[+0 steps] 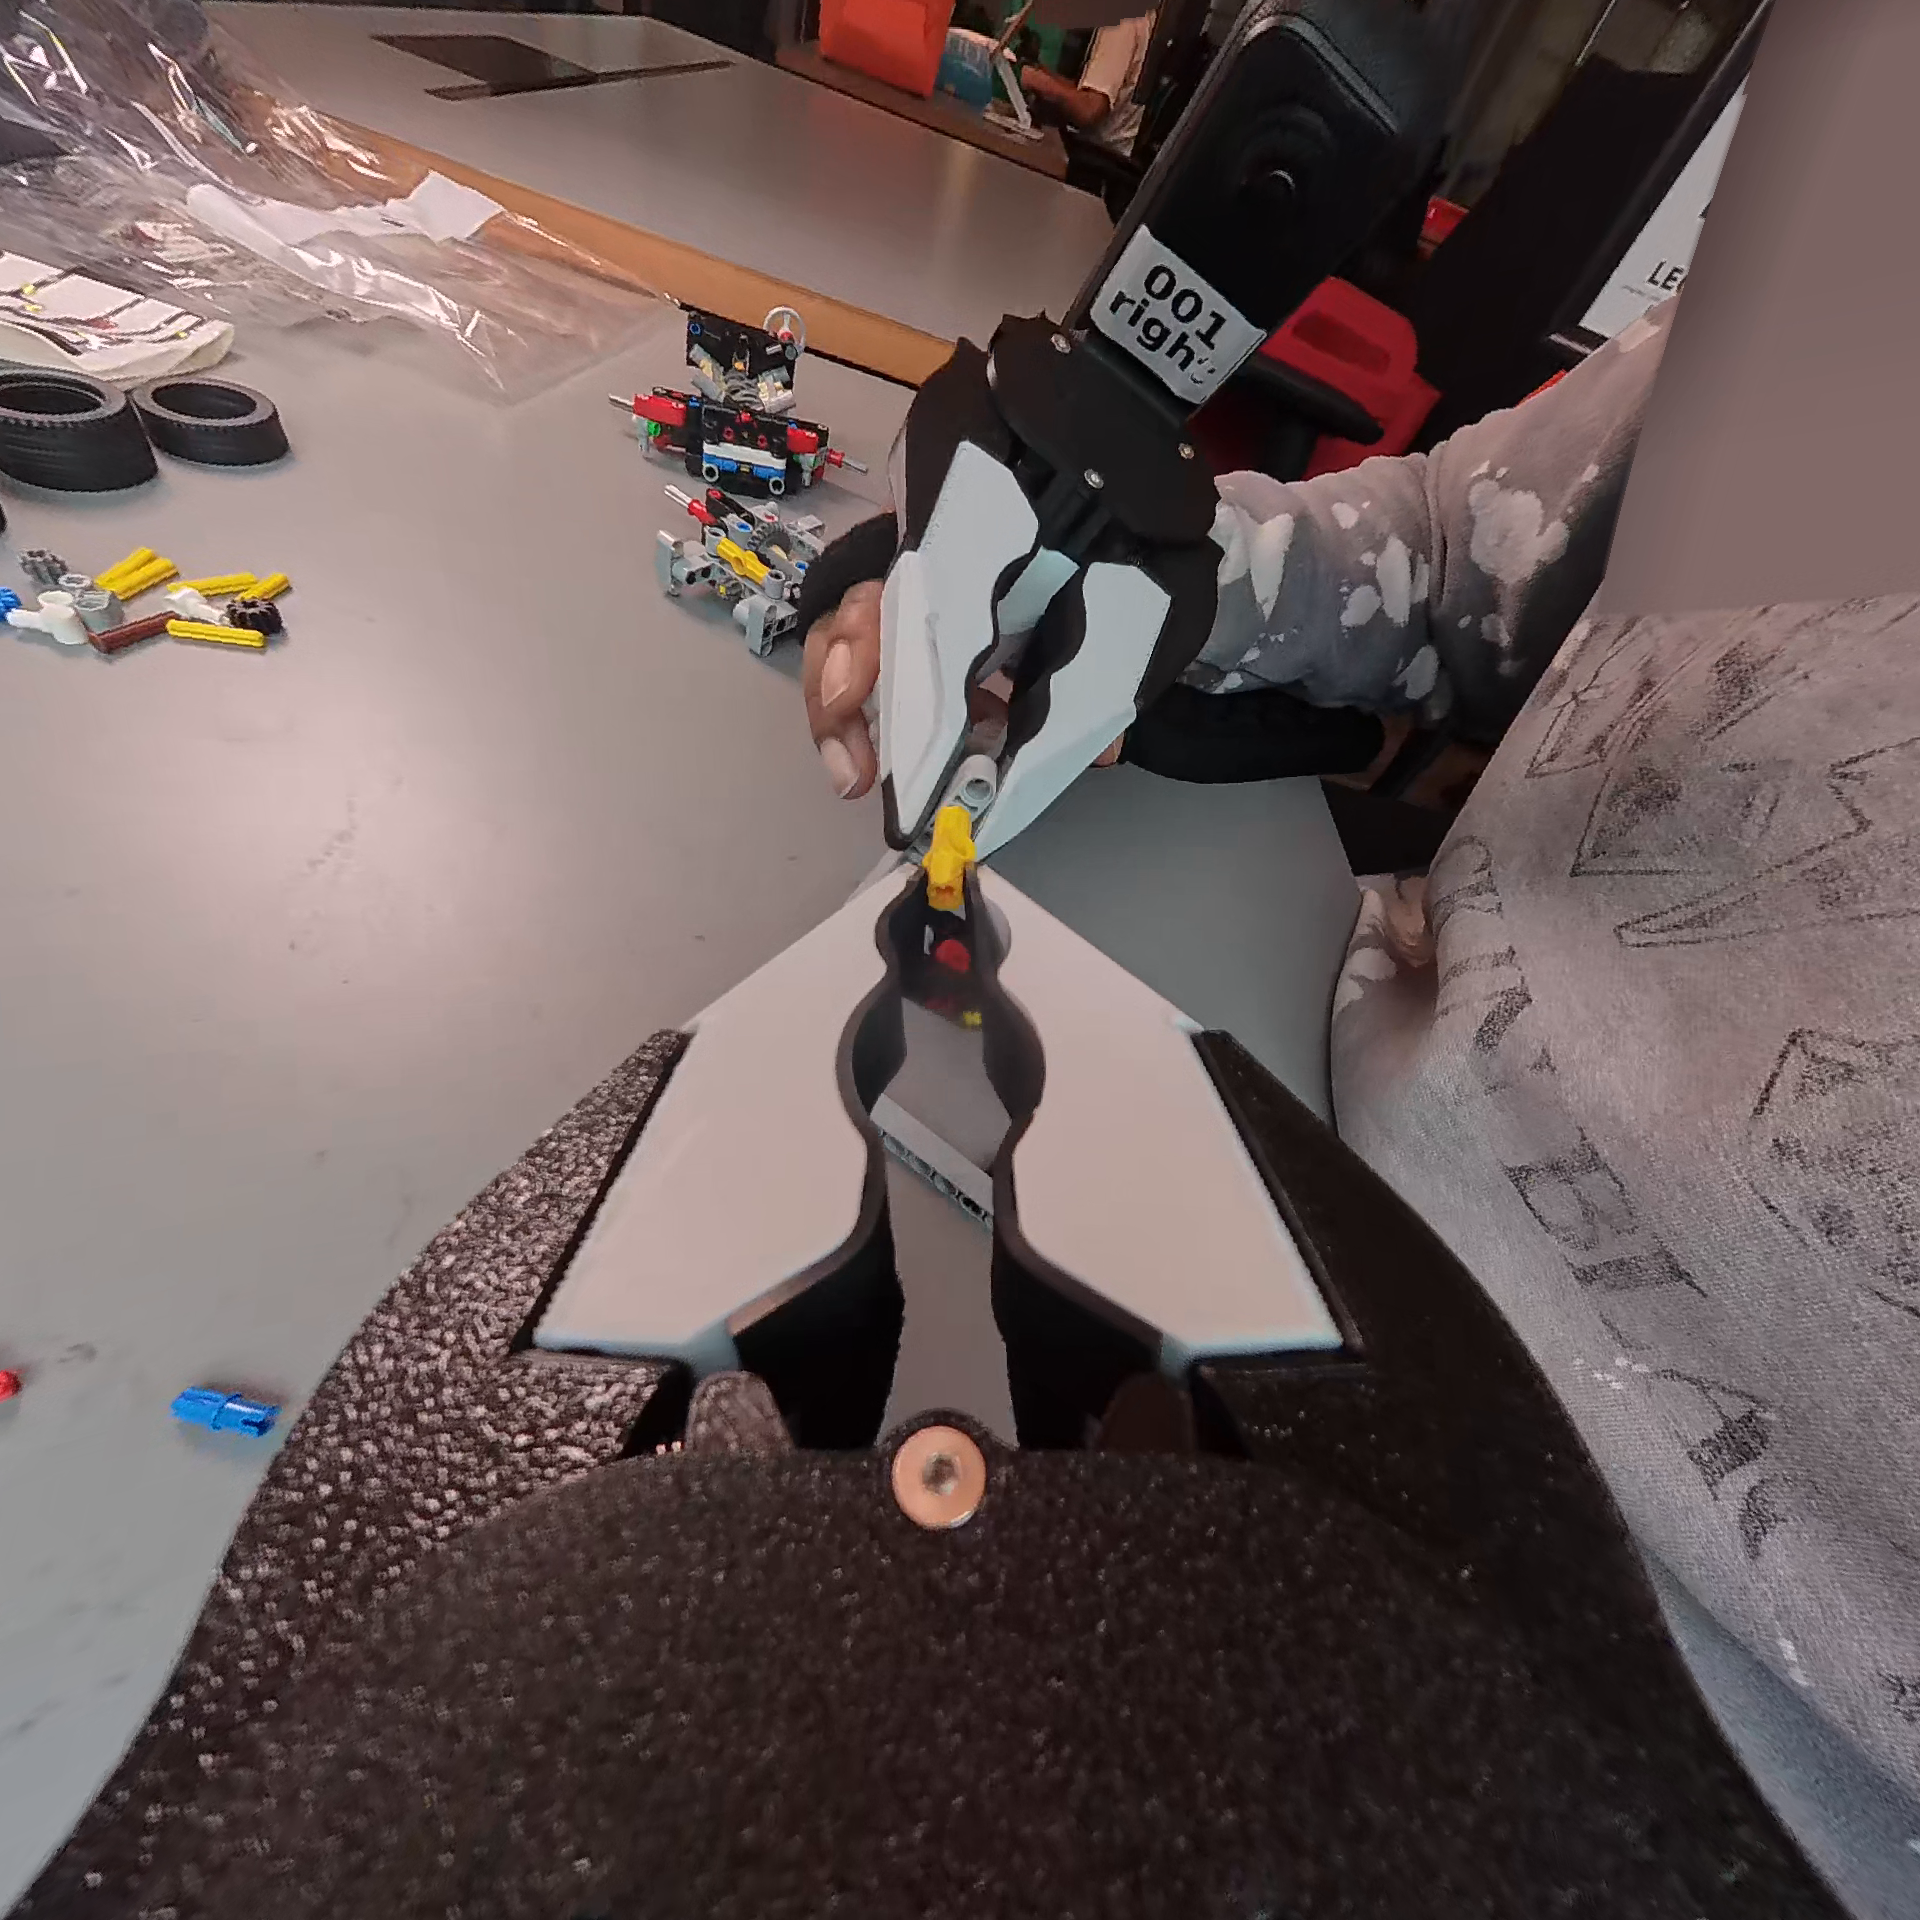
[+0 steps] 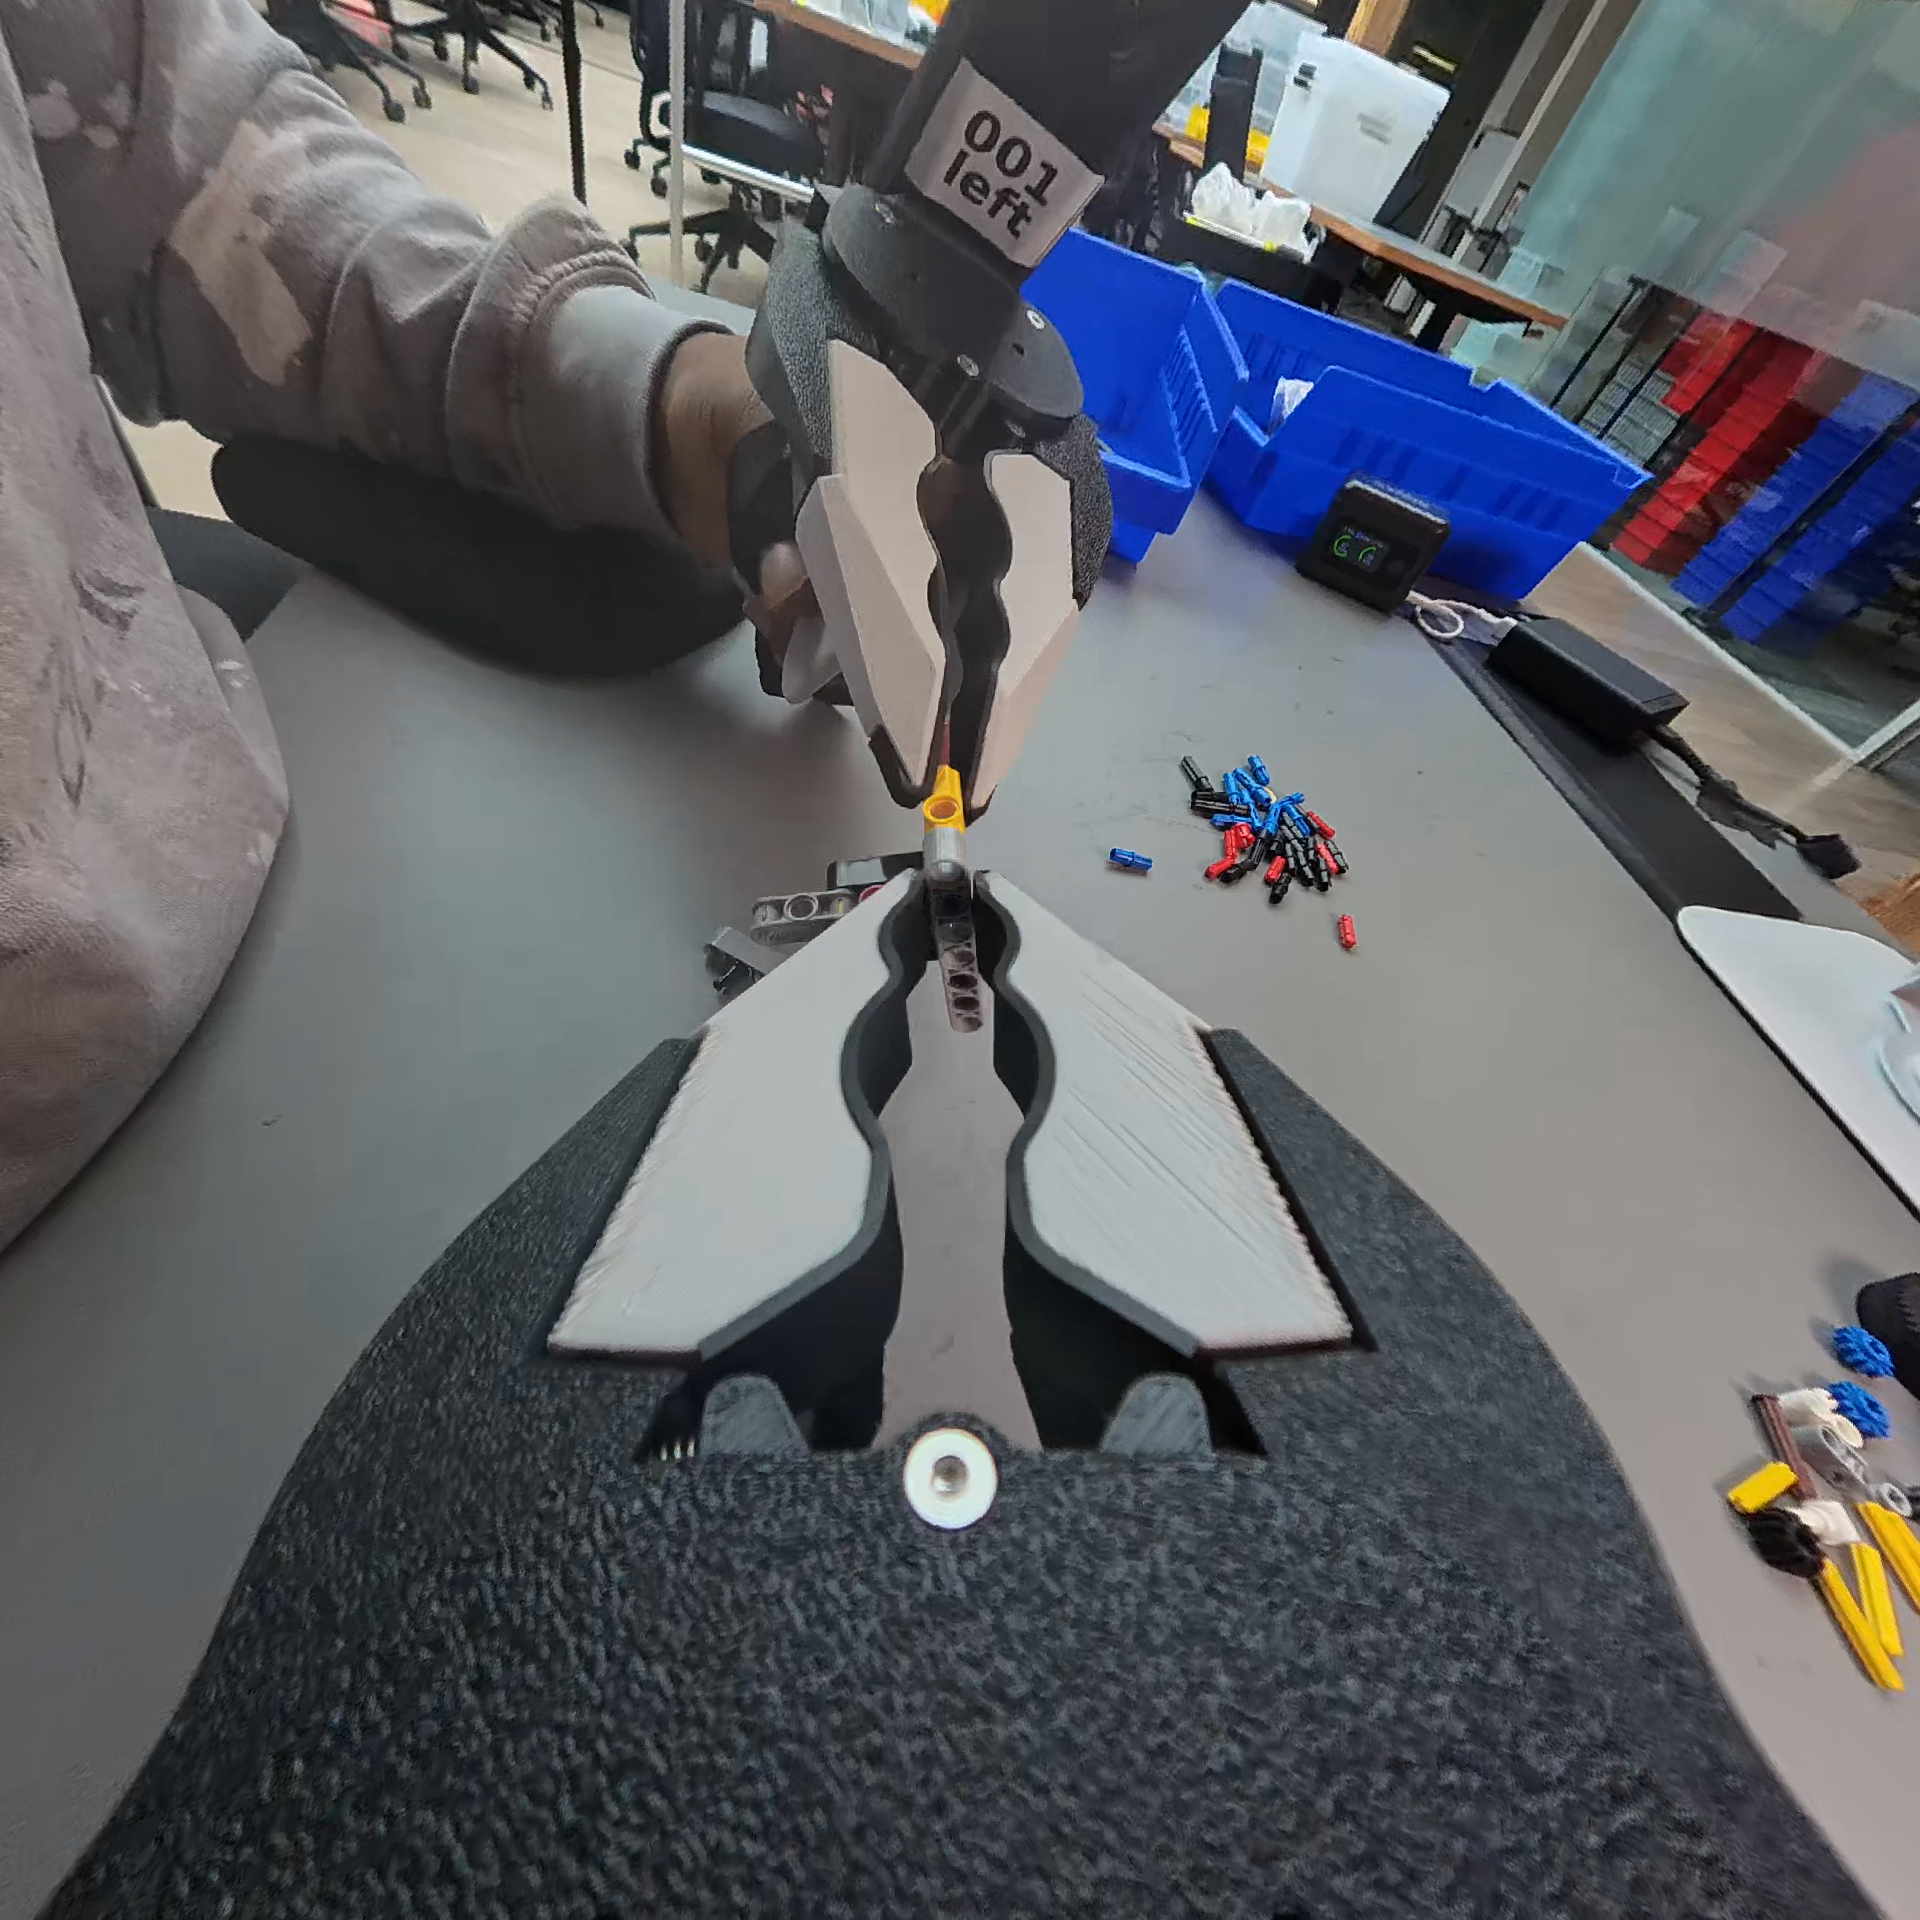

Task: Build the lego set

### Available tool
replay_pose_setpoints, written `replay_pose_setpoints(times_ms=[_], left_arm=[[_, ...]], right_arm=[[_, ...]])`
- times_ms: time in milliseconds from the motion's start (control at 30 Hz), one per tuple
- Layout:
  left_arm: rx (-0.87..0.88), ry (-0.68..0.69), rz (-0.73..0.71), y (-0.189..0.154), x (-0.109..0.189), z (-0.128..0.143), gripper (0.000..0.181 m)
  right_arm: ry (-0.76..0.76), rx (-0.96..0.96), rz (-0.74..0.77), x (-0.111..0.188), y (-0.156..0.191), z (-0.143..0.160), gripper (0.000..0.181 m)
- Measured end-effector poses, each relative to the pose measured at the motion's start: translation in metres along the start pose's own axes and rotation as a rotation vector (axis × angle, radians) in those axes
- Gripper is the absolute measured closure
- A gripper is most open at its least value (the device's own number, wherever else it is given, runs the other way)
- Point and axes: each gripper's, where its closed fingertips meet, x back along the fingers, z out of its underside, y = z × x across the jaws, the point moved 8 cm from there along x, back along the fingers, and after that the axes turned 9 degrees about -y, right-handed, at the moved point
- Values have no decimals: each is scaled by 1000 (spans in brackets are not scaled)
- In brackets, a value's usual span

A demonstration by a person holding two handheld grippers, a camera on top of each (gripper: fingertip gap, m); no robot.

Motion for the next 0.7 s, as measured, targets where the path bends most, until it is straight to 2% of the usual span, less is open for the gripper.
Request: replay_pose_setpoints(times_ms=[100, 167, 233, 367, 433, 500, 600, 667, 700], left_arm=[[-17, -13, 5, -2, 1, -1, 174], [-57, 5, -7, -4, -1, 1, 160], [-113, 42, -4, -8, -4, 3, 175], [-171, 26, -1, -11, 2, -6, 181], [-139, -71, -44, -1, 24, -18, 181], [-106, -97, -102, 9, 44, -22, 181], [-69, -71, -99, 7, 34, -13, 181], [-90, -42, -77, -1, 17, -11, 152], [-109, -18, -63, -5, 9, -10, 153]], right_arm=[[-3, 22, -8, 0, 2, -3, 175], [-10, 5, -23, 0, 3, -4, 175], [-11, 6, -34, -1, 4, -6, 175], [-50, -14, -42, 3, 2, -14, 175], [-40, -42, 10, 19, -12, -9, 176], [-71, -80, 30, 30, -21, -11, 176], [-53, -58, 10, 19, -16, -12, 175], [-22, -44, -23, 9, -8, -8, 175], [-18, -42, -35, 6, -5, -8, 175]])
